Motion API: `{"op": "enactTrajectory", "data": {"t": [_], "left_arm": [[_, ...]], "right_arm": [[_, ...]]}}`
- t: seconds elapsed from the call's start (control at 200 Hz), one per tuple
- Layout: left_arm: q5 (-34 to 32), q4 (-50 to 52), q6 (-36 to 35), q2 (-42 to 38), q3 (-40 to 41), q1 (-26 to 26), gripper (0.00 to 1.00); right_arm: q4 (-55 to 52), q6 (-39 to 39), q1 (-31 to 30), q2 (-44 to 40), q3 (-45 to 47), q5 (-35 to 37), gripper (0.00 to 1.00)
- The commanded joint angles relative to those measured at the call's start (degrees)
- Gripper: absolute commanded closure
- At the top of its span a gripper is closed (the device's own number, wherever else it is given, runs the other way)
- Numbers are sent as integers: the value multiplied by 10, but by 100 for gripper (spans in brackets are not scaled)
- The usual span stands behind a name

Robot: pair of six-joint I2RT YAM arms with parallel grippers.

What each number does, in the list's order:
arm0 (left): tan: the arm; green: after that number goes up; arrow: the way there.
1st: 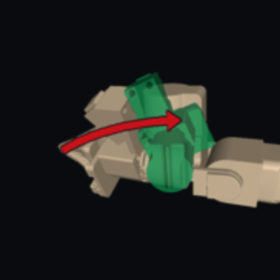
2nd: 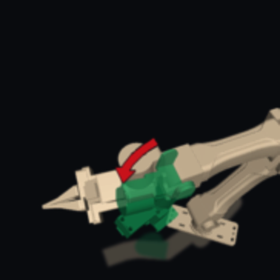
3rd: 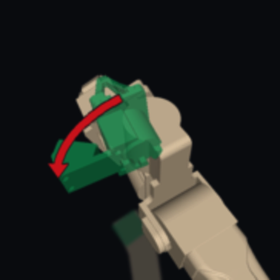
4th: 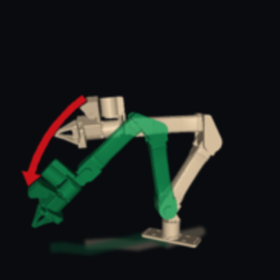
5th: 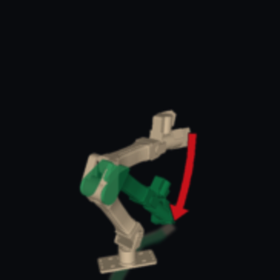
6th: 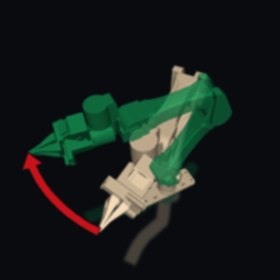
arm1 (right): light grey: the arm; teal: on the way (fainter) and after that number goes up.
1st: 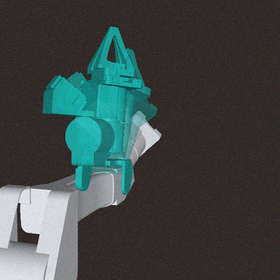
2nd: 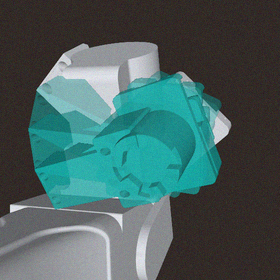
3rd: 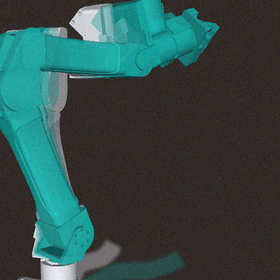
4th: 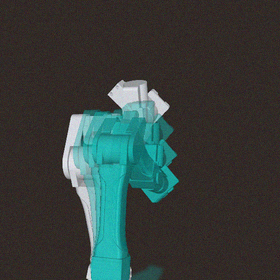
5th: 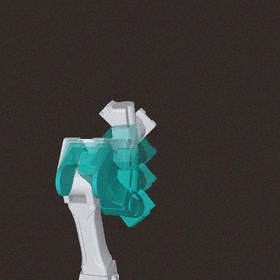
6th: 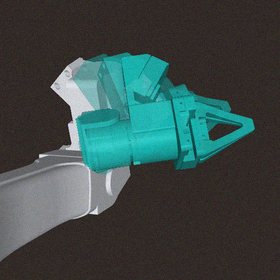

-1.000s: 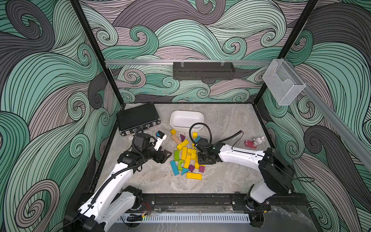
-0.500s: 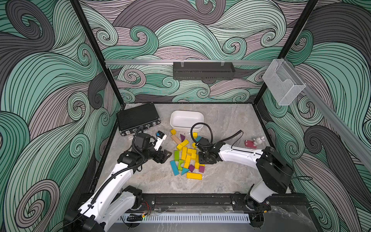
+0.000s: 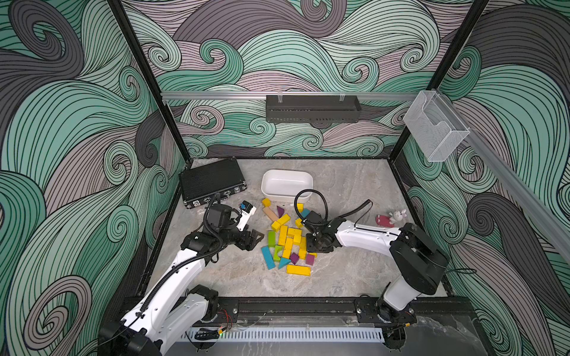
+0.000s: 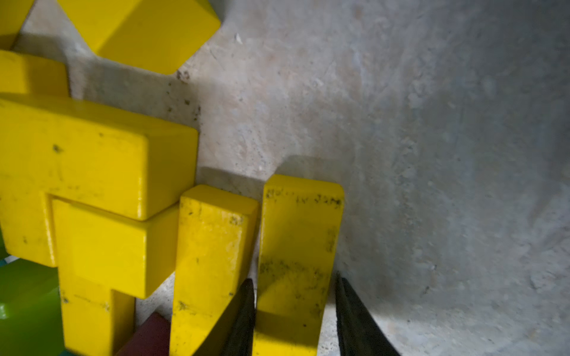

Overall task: Pick out the yellow building blocks
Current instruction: Pick up the building block from the center of the board.

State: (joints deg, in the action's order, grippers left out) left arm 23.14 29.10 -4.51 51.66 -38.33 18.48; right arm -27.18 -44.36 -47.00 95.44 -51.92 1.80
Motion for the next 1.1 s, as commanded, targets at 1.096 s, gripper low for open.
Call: {"op": "enactTrajectory", "data": {"t": [1.096], "left_arm": [[-18, 13, -1, 1, -7, 4, 21]], "right_arm": [[-108, 182, 4, -41, -62, 6, 89]]}}
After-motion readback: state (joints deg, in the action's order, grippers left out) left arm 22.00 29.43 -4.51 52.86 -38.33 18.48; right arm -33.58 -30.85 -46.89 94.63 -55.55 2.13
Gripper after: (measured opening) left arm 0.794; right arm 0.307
